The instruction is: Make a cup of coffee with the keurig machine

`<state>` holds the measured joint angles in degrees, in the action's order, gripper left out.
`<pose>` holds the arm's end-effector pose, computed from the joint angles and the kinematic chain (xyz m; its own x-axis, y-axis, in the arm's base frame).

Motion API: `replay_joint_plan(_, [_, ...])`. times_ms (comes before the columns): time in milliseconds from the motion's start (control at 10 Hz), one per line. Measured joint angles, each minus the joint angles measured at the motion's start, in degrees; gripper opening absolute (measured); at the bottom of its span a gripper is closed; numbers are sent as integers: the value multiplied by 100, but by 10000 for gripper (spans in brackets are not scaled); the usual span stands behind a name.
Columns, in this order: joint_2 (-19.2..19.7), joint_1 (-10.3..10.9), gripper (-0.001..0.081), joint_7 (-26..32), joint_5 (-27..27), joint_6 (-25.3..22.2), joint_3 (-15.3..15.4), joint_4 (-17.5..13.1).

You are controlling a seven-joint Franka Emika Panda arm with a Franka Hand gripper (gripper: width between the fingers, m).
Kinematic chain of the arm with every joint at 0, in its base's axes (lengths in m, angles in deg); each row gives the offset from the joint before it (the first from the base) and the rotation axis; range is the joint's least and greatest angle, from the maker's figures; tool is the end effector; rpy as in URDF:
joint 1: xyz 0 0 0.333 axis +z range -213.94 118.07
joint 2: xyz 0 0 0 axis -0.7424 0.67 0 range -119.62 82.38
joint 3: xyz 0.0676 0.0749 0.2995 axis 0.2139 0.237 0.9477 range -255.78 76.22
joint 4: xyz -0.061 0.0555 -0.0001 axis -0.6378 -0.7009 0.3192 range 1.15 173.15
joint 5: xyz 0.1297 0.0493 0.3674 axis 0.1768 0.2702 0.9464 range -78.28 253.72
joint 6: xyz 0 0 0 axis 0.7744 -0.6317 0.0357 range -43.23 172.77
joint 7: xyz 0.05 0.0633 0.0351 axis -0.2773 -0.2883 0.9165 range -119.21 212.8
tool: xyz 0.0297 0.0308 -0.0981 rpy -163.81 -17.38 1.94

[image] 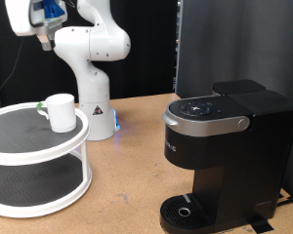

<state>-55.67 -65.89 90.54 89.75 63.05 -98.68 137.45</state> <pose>0.3206 -0.1664 0.5208 0.9462 0.3047 0.1087 0.3133 -0.9469 -0.0726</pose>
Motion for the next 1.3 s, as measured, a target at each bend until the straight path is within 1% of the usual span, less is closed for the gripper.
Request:
replay_joint_plan(200, [-77,-83,5,-140,141,-153,-92,6])
replay_joint_plan(600, [-96,-85,5,86,90,-155,-114,66])
replay_joint_plan(900, [-212,-99,5,377,56,-155,-277,188])
replay_joint_plan(1300, [-518,-219,5,782,-130,-182,-537,401])
